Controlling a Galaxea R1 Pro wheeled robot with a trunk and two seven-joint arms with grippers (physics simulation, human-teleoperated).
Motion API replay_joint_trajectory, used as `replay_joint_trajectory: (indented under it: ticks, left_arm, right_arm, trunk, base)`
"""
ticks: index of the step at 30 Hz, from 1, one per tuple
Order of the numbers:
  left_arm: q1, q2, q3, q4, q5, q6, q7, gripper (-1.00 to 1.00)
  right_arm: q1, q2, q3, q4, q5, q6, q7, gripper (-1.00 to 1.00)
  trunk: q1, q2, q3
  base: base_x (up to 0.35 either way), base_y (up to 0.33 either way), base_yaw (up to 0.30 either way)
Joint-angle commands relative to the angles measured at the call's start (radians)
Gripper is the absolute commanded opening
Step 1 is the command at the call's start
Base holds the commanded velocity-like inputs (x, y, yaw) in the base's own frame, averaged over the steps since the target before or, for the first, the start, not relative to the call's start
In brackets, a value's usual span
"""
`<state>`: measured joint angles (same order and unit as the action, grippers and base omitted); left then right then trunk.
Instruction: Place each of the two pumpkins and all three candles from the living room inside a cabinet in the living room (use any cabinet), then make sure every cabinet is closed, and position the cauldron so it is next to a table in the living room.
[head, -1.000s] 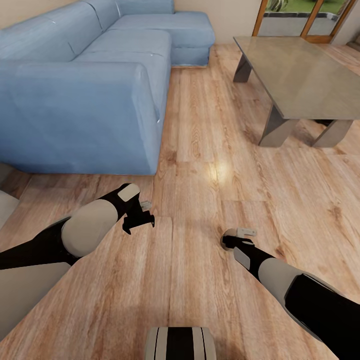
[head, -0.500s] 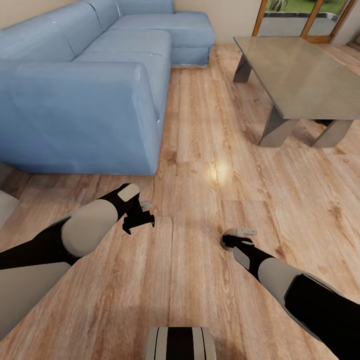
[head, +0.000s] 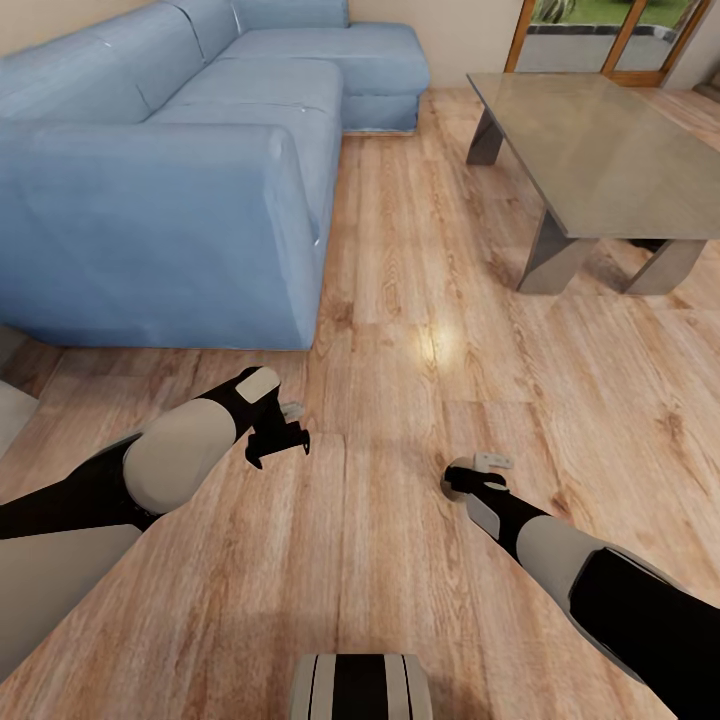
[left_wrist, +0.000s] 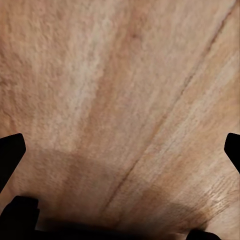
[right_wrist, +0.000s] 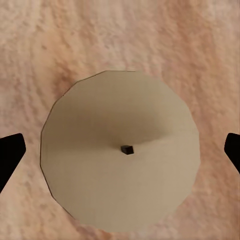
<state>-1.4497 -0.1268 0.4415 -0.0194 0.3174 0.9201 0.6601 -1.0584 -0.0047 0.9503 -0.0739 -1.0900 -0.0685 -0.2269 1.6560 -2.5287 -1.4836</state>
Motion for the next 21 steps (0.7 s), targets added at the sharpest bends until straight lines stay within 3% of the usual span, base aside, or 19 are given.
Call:
replay_joint_trajectory:
  ticks: [1,5,21]
  left_arm:
    - [0.000,0.000,0.002,-0.002,0.009,0.001,0.010,1.00]
    - [0.000,-0.001,0.002,-0.002,0.009,0.000,0.010,1.00]
    - [0.000,0.000,0.002,-0.002,0.009,0.000,0.009,1.00]
  right_arm:
    - [0.000,-0.001,0.008,-0.002,-0.010,-0.002,-0.005,1.00]
    - [0.000,-0.001,0.008,-0.002,-0.010,-0.002,-0.005,1.00]
    - [0.000,0.000,0.009,-0.002,-0.011,-0.002,-0.005,1.00]
  trunk:
    - [0.000,0.000,-0.004]
    - [0.002,-0.001,-0.020]
    - [0.003,-0.002,-0.028]
  base:
    - [0.000,0.000,0.000]
    - [0.000,0.000,0.000]
    - [0.000,0.000,0.000]
